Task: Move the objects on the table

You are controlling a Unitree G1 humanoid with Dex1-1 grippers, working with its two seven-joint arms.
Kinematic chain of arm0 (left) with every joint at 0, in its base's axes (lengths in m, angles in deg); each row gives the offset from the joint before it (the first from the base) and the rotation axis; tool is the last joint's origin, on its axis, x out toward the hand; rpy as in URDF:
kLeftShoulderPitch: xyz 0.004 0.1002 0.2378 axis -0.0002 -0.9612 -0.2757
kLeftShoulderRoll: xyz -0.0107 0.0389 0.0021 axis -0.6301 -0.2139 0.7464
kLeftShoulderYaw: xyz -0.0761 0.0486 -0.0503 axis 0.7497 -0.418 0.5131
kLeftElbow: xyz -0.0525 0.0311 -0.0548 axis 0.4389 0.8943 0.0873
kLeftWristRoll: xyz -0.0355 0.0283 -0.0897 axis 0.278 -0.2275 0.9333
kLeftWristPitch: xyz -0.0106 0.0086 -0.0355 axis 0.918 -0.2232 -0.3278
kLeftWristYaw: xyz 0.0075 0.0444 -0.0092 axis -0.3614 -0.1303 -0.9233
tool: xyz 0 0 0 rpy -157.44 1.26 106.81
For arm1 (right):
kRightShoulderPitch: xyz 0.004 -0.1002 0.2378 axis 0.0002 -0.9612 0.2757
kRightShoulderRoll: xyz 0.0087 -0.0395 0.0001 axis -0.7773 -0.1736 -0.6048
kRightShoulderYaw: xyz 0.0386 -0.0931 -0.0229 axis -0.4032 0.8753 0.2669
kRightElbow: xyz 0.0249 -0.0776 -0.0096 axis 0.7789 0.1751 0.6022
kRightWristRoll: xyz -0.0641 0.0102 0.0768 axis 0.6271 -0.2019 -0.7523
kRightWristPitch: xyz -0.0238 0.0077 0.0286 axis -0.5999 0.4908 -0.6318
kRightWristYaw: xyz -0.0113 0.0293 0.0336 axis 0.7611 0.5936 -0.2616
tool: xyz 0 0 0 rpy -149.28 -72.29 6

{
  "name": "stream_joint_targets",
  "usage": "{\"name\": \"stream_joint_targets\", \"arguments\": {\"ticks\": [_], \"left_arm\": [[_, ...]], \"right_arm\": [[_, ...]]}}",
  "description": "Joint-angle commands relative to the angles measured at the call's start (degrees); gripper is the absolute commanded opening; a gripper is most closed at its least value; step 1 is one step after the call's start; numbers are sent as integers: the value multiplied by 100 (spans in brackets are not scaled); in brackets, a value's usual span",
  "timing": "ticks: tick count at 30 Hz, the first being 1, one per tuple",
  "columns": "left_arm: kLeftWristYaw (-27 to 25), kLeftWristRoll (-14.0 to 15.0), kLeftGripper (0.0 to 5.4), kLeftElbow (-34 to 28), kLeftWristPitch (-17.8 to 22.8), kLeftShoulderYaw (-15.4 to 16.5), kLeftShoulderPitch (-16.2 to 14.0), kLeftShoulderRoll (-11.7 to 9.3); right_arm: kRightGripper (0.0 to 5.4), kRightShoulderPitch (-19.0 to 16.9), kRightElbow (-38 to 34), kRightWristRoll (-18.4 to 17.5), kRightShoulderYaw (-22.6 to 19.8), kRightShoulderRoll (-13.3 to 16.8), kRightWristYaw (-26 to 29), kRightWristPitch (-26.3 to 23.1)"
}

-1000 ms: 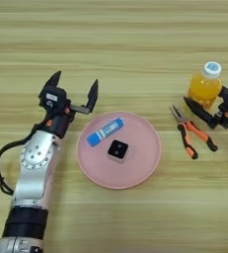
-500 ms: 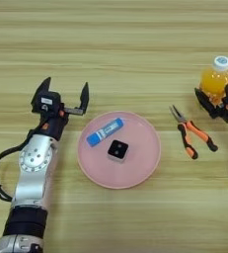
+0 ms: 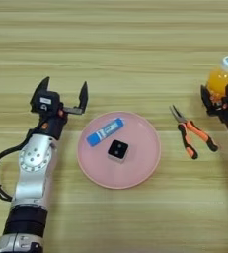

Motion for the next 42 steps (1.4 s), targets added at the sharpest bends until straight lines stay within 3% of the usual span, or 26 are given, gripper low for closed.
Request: {"name": "stream_joint_targets", "arguments": {"ticks": [1,15,42], "left_arm": [[-1,-21,540,38,-54,25,87,-20],[-13,-7,540,26,-52,38,94,-15],[-41,-3,540,57,-45,61,151,-18]], "right_arm": [[344,74,65,138,-31,-175,-264,420],[344,-206,453,408,27,-486,-558,845],[344,-139,877,402,-15,-545,-674,1037]]}}
